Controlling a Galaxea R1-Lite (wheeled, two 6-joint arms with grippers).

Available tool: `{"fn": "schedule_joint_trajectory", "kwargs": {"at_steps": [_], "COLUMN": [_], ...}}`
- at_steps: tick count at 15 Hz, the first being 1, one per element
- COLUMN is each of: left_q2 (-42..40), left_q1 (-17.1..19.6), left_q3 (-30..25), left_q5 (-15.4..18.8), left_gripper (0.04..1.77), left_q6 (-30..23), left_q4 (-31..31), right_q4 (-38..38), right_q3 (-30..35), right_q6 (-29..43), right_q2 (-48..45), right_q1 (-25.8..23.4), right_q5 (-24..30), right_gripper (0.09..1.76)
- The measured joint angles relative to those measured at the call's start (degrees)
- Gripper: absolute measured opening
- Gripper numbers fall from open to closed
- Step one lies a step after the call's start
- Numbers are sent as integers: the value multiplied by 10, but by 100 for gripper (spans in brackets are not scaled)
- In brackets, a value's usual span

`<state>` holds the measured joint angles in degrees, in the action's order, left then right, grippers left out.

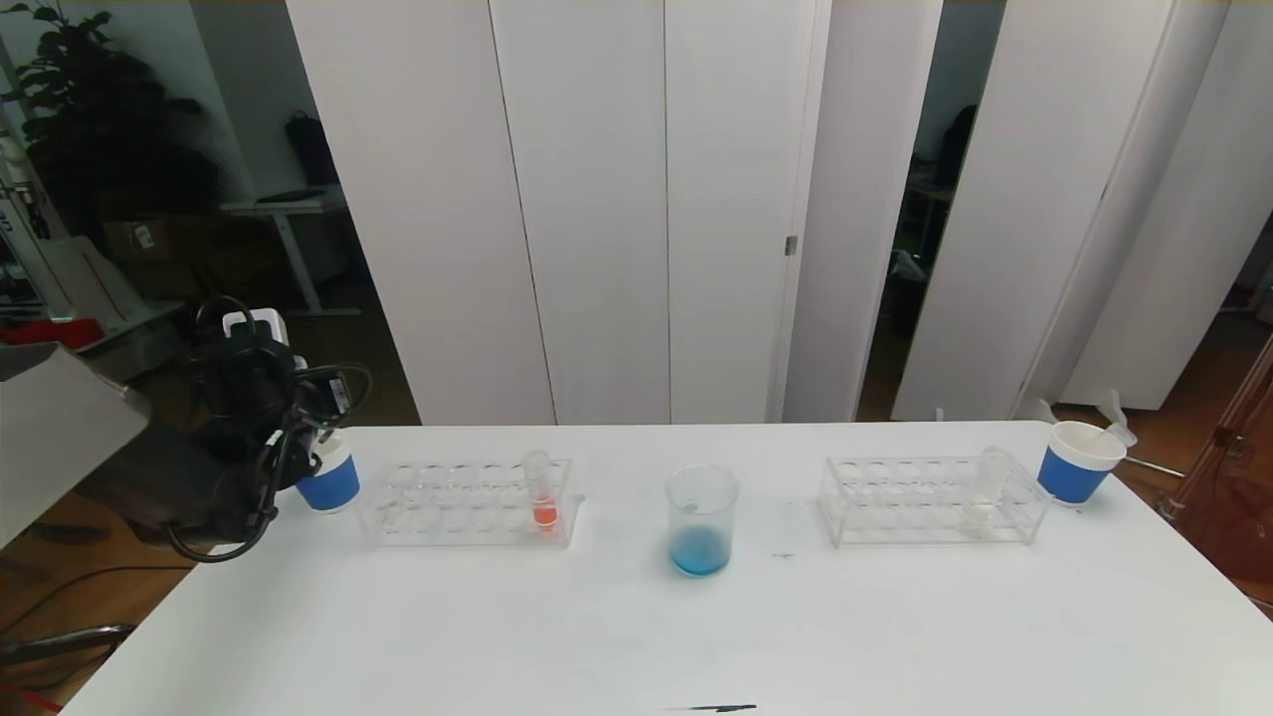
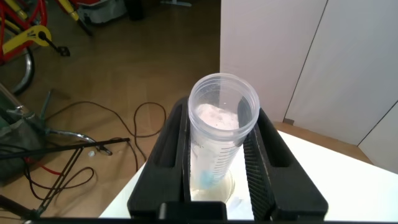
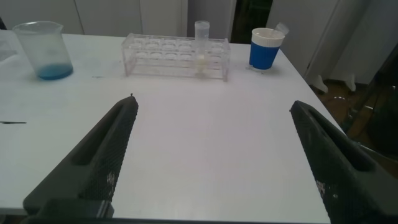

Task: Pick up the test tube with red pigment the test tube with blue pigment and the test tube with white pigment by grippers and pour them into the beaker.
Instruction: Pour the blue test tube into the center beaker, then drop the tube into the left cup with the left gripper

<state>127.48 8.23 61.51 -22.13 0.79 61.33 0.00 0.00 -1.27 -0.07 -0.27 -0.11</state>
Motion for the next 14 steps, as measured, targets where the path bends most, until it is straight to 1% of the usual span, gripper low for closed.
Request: {"fn": "schedule_joint_trajectory", "kwargs": {"at_steps": [5, 9, 10, 11, 12, 13, 14], "left_q2": [49, 63, 64, 65, 65, 64, 62], "left_q1": [14, 15, 15, 14, 14, 14, 15], "left_q3": [8, 3, 1, 0, 0, -1, -2], "left_q5": [3, 4, 4, 4, 4, 4, 4], "left_gripper": [58, 58, 68, 94, 131, 159, 174], "left_q6": [-2, -4, -4, -4, -4, -4, -3], "left_q4": [5, 5, 5, 5, 4, 2, -1], "right_q4": [0, 0, 0, 0, 0, 0, 0], "right_q3": [0, 0, 0, 0, 0, 0, 0], "right_q6": [0, 0, 0, 0, 0, 0, 0], "right_q2": [0, 0, 0, 0, 0, 0, 0], "right_q1": [0, 0, 0, 0, 0, 0, 0], "right_q5": [0, 0, 0, 0, 0, 0, 0], "right_gripper": [175, 175, 175, 175, 175, 175, 175]}}
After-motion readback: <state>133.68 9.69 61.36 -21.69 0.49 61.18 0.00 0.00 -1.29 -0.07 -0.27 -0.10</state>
